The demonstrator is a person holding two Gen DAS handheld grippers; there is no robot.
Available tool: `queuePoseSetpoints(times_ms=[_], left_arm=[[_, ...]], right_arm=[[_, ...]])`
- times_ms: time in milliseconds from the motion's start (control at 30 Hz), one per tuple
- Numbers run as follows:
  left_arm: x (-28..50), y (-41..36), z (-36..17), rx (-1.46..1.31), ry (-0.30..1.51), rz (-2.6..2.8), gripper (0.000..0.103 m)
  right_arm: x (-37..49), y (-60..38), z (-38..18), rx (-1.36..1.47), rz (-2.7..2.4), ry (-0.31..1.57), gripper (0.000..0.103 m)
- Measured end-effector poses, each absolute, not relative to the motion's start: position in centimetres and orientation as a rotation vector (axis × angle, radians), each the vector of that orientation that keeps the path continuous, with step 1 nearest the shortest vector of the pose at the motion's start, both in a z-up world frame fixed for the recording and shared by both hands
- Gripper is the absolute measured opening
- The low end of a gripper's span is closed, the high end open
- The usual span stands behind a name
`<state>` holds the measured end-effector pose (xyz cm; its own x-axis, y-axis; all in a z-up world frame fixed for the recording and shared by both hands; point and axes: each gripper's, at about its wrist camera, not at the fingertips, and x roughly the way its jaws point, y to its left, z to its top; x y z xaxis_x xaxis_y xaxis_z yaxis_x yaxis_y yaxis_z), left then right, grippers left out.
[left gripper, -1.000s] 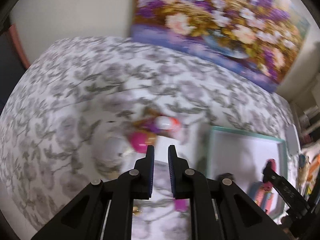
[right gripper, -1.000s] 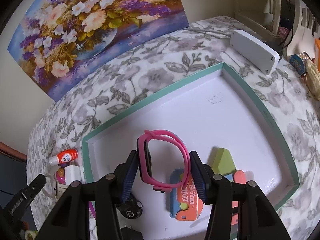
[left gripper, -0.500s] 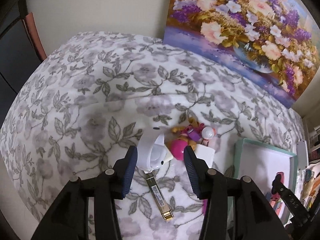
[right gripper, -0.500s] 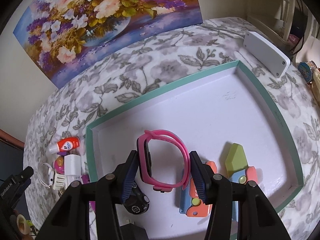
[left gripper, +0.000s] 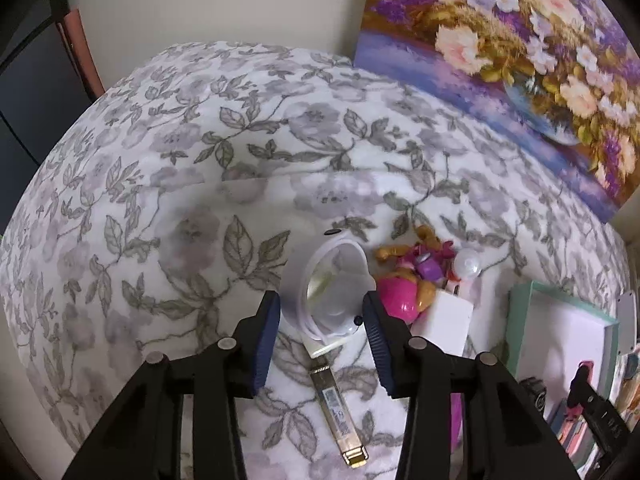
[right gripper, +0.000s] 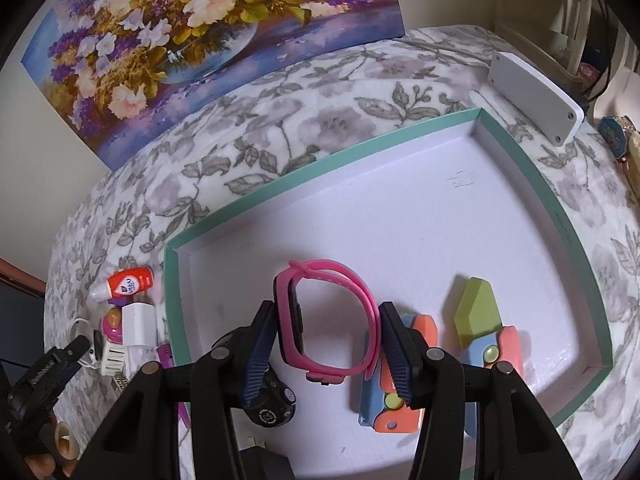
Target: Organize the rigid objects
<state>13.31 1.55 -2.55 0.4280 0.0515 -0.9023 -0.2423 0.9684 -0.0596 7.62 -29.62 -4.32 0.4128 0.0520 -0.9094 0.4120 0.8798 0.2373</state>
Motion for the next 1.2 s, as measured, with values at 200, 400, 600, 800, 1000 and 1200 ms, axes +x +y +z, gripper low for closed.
queuePoseSetpoints(times_ms=[200, 400, 600, 800, 1000, 1200], left_arm=[[13.4, 2.0, -3.0, -0.225, 1.117, 0.191, 0.015], [13.2, 2.2, -2.8, -0.248, 1.109, 0.188, 0.010], [13.0, 1.9, -1.7, -0.255, 1.078, 0.171, 0.008], [12.6, -0.3, 1.0, -0.224, 1.022, 0.111, 0.008], [12.5, -4.6, 1.6, -0.201, 1.032, -0.026, 0.008], [12.3, -9.6, 1.0, -0.163, 1.073, -0.142, 0.008]], right_arm=[[7.6, -29.6, -4.3, 0.464, -0.238, 1.133, 0.054], [7.7, -29.5, -4.3, 0.463, -0.237, 1.134, 0.054], [7.6, -29.4, -4.4, 0.467, -0.235, 1.133, 0.054], [7.6, -29.8, -4.1, 0.471, -0.236, 1.124, 0.054], [7.2, -30.8, -4.0, 0.499, -0.252, 1.114, 0.054], [6.9, -31.9, -3.9, 0.516, -0.280, 1.104, 0.054]])
